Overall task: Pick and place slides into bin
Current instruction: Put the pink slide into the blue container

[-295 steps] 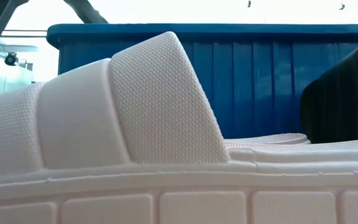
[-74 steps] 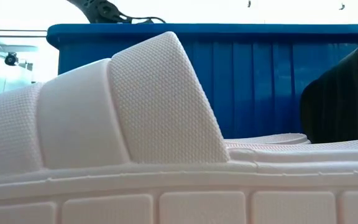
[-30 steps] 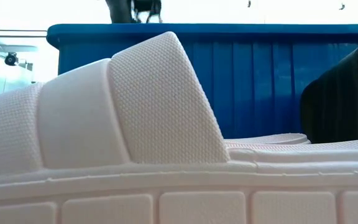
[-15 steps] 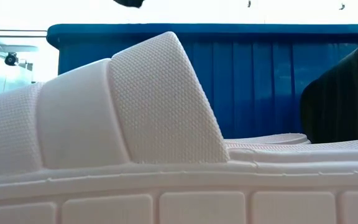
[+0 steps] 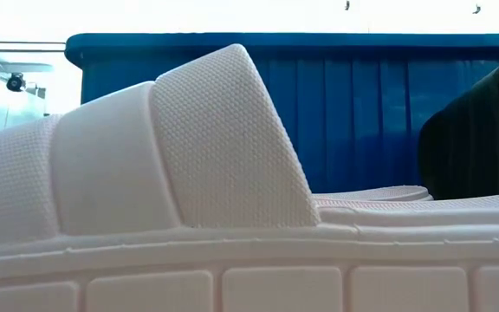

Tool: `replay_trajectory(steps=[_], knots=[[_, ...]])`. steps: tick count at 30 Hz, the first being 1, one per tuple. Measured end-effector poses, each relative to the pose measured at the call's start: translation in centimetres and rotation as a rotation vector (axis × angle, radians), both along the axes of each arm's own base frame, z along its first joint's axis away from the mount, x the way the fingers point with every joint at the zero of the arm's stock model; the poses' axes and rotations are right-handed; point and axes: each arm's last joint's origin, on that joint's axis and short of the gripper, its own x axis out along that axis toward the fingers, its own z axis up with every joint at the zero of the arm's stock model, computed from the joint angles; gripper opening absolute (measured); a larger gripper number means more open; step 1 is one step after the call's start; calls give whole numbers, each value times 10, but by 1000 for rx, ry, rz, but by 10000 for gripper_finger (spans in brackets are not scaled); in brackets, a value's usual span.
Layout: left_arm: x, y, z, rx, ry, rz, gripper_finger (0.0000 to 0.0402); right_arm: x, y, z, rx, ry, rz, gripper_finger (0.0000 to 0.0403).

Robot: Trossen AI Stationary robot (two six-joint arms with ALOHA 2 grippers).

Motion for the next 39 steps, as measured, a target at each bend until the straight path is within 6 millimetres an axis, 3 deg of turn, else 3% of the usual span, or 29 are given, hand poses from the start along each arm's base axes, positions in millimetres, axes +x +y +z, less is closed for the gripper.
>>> replay_trajectory(steps=[4,10,19,33,39], knots=[[16,-22,-30,37,70,46,393,0,0,0,3,0,2,28],[30,-39,-66,85,156,60,393,0,0,0,45,-12,24,28],[25,-52,-102,150,337,79,393,1,0,-2,63,5,32,28],[29,-47,-107,83,343,392,393,3,0,-7,69,65,33,28],[36,-39,-113,89,354,430,393,4,0,-10,69,95,32,28]])
